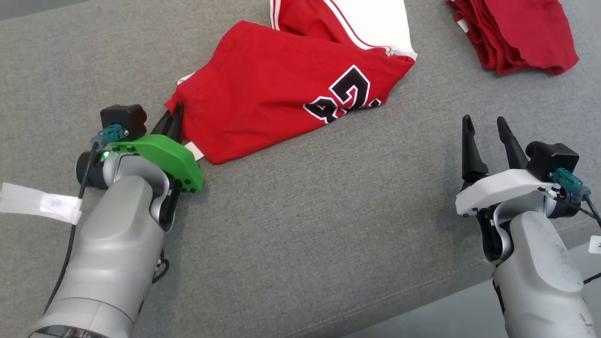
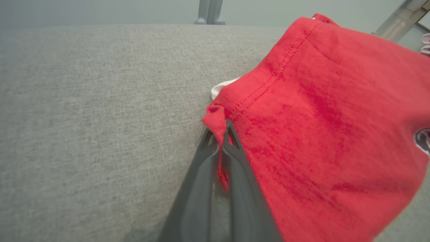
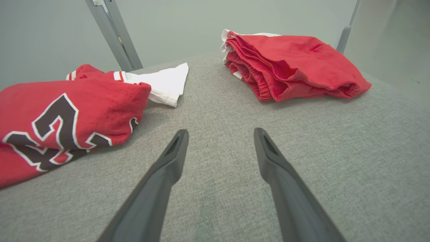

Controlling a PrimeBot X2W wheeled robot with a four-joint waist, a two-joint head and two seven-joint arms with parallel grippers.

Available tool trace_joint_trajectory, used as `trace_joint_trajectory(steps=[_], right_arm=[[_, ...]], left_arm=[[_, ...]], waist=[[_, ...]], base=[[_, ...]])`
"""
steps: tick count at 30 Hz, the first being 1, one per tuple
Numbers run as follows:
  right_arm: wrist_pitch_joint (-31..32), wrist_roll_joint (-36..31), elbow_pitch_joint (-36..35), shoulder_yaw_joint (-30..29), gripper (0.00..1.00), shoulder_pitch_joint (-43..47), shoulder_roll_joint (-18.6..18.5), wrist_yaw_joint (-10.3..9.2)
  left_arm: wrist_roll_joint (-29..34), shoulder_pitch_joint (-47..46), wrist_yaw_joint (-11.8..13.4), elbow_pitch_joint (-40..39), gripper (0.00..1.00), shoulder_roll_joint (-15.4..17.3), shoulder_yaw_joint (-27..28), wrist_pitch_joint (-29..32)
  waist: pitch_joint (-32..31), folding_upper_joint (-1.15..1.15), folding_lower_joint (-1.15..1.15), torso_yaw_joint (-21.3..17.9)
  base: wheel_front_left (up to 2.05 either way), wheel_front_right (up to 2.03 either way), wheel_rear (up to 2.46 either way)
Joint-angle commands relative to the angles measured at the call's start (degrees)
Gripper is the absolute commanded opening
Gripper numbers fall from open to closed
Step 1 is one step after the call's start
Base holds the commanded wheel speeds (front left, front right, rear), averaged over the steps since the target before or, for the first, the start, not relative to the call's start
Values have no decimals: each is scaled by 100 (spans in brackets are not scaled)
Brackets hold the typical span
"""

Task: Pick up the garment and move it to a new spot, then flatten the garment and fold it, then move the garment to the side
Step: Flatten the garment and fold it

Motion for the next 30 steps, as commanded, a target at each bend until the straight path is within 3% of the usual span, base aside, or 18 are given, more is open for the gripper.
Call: trace_joint_trajectory(steps=[1,11,16,21,22,23,24,25,30], right_arm=[[-15,23,22,-39,100,87,-7,-3],[-15,66,168,-130,100,220,-9,-3],[-15,130,223,-109,100,311,-10,-3],[-15,133,274,-138,100,340,-10,-3],[-15,139,301,-122,100,337,-10,-3],[-15,139,301,-122,100,337,-10,-3],[-15,145,319,-114,100,334,-10,-3],[-15,145,327,-86,100,324,-13,-3],[-15,140,373,-41,100,324,-13,-3]], left_arm=[[104,23,19,-304,0,91,121,3],[897,848,239,-2413,0,183,1418,1],[1403,1446,86,-3480,0,46,2061,1],[1678,2094,5,-3511,0,-2,2447,0],[1722,2194,-1,-3429,10,6,2544,0],[1722,2194,-1,-3429,10,6,2544,0],[1794,2285,-5,-3324,49,24,2622,0],[1843,2398,32,-3111,100,59,2733,2],[2091,2597,220,-2654,100,63,3141,0]], waist=[[-68,0,0,103],[-464,0,0,720],[-644,0,0,977],[-707,0,0,1192],[-713,0,0,1215],[-713,0,0,1215],[-721,0,0,1240],[-731,0,0,1256],[-828,0,0,1299]], base=[[0,0,0],[0,0,0],[0,0,0],[0,0,0],[0,0,0],[0,0,0],[0,0,0],[0,0,0],[0,0,0]])
